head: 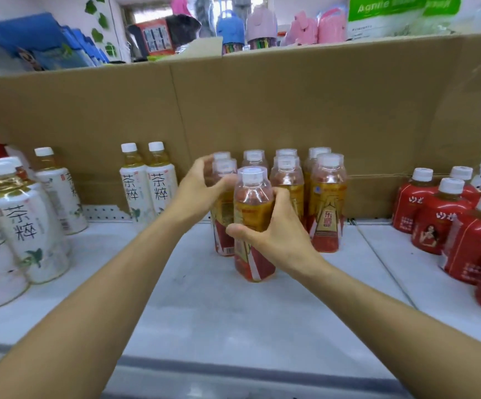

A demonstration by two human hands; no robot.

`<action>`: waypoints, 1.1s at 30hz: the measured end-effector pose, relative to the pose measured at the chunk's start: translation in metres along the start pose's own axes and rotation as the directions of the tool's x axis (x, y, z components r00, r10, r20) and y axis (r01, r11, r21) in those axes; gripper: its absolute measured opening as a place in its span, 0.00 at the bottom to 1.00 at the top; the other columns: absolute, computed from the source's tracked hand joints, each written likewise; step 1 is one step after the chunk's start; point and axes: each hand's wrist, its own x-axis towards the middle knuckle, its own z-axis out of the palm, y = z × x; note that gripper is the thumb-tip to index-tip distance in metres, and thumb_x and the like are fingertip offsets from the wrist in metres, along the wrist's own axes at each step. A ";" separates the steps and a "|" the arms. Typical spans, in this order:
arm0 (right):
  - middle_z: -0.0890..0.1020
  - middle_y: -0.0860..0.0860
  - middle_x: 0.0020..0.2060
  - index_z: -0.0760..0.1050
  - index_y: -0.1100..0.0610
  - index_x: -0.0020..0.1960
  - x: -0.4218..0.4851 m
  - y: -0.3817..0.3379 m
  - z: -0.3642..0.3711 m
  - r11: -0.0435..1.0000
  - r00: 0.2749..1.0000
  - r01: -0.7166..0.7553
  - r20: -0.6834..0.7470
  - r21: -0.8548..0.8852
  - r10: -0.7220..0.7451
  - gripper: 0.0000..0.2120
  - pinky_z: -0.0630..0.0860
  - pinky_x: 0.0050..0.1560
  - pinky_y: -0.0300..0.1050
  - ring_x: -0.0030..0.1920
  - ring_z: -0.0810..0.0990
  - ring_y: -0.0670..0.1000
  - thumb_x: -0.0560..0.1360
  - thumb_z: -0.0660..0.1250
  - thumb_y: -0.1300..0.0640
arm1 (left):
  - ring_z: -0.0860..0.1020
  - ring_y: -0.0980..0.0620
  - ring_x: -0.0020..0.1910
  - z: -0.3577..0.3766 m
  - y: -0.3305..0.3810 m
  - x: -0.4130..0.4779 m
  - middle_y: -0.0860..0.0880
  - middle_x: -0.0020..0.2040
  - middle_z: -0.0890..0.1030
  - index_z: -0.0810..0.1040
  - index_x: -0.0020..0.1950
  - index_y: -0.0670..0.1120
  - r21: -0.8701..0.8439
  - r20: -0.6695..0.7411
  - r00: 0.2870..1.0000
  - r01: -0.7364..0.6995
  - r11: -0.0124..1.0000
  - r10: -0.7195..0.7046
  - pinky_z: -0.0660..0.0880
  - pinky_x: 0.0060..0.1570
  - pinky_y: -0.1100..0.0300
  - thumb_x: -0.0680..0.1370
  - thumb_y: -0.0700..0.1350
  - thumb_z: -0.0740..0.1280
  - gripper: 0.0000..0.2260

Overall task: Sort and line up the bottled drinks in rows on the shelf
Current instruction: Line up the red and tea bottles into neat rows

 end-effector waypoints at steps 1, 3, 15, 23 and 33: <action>0.74 0.45 0.60 0.60 0.48 0.64 0.000 0.000 0.006 1.000 0.999 -0.003 -0.033 0.000 0.003 0.39 0.77 0.59 0.51 0.59 0.76 0.47 0.63 0.76 0.36 | 0.77 0.58 0.56 0.002 -0.004 0.000 0.56 0.57 0.78 0.67 0.74 0.48 -0.014 0.031 0.999 0.018 1.000 -0.017 0.75 0.54 0.63 0.76 0.51 0.72 0.28; 0.76 0.44 0.56 0.61 0.50 0.62 0.001 0.000 0.006 0.998 0.998 -0.019 -0.059 0.059 0.022 0.34 0.78 0.57 0.48 0.57 0.77 0.46 0.66 0.78 0.43 | 0.79 0.56 0.56 0.002 -0.012 0.003 0.57 0.55 0.79 0.68 0.73 0.48 -0.014 0.067 0.997 0.031 0.999 -0.030 0.77 0.54 0.61 0.73 0.48 0.76 0.30; 0.83 0.50 0.56 0.71 0.51 0.68 -0.032 0.045 -0.117 0.950 0.993 -0.093 0.104 0.299 0.064 0.35 0.80 0.55 0.48 0.56 0.83 0.48 0.64 0.80 0.56 | 0.82 0.57 0.52 0.003 -0.004 -0.024 0.53 0.53 0.84 0.77 0.63 0.48 -0.167 0.196 0.975 -0.075 0.983 0.108 0.79 0.48 0.64 0.72 0.36 0.74 0.21; 0.80 0.43 0.60 0.66 0.47 0.72 -0.040 0.061 -0.130 0.958 0.987 -0.134 0.117 0.253 0.107 0.38 0.77 0.56 0.39 0.60 0.78 0.40 0.66 0.79 0.48 | 0.80 0.52 0.56 0.036 0.018 -0.047 0.48 0.57 0.82 0.72 0.66 0.56 -0.323 0.369 0.924 0.023 0.946 0.104 0.76 0.50 0.55 0.69 0.41 0.72 0.27; 0.80 0.45 0.52 0.67 0.52 0.61 -0.046 0.085 -0.117 0.976 0.976 -0.201 0.107 0.088 0.191 0.30 0.77 0.43 0.32 0.52 0.79 0.40 0.66 0.81 0.55 | 0.79 0.58 0.57 0.082 -0.005 -0.087 0.57 0.59 0.77 0.60 0.69 0.55 -0.063 0.265 0.953 0.172 0.983 -0.149 0.81 0.50 0.64 0.67 0.44 0.81 0.39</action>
